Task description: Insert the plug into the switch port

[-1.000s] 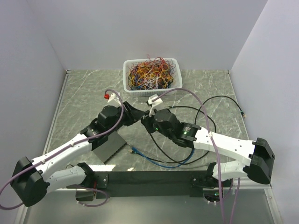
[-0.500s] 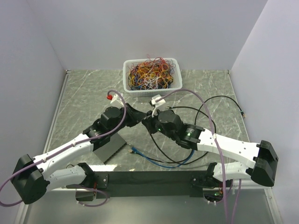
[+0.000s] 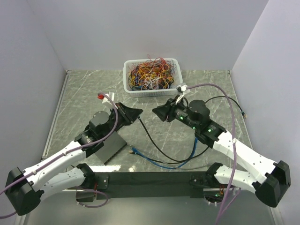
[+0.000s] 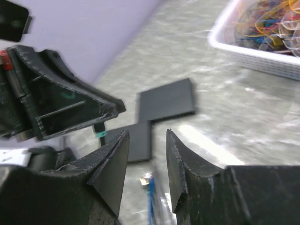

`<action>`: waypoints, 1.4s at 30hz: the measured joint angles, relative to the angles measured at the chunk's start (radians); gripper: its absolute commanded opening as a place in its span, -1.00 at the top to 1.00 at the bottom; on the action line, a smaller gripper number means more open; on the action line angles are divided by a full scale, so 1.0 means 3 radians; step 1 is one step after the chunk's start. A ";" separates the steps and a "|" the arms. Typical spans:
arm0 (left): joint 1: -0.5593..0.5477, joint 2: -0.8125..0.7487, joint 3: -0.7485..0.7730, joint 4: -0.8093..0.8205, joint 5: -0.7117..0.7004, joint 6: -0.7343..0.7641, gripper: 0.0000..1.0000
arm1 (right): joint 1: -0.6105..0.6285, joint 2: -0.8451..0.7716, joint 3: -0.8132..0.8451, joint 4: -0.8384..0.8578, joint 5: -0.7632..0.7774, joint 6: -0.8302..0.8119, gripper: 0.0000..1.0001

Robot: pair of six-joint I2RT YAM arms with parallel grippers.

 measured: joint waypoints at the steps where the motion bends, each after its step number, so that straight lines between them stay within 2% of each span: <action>1: 0.0000 -0.0037 -0.0028 0.0075 0.0023 0.0047 0.99 | -0.0083 -0.0018 -0.0041 0.0084 -0.0169 0.0042 0.11; 4: 0.0000 -0.0145 -0.0142 0.0304 0.0123 0.0145 0.99 | -0.0231 0.0020 -0.0120 0.0304 -0.0744 0.0174 0.13; 10: 0.0000 -0.0351 -0.0371 0.0764 0.0397 0.0252 0.99 | -0.0259 0.0309 -0.0217 0.0969 -0.1873 0.0575 0.14; 15: 0.0000 -0.0460 -0.0473 0.1050 0.0580 0.0299 0.99 | -0.0261 0.0467 -0.0248 0.1436 -0.2360 0.0871 0.17; 25: 0.0000 -0.0469 -0.0554 0.1347 0.0773 0.0294 0.99 | -0.0257 0.0603 -0.0247 0.1736 -0.2555 0.1073 0.23; 42: -0.0019 -0.0429 -0.0601 0.1469 0.0749 0.0296 0.99 | -0.0200 0.0888 -0.0205 0.2001 -0.2585 0.1334 0.28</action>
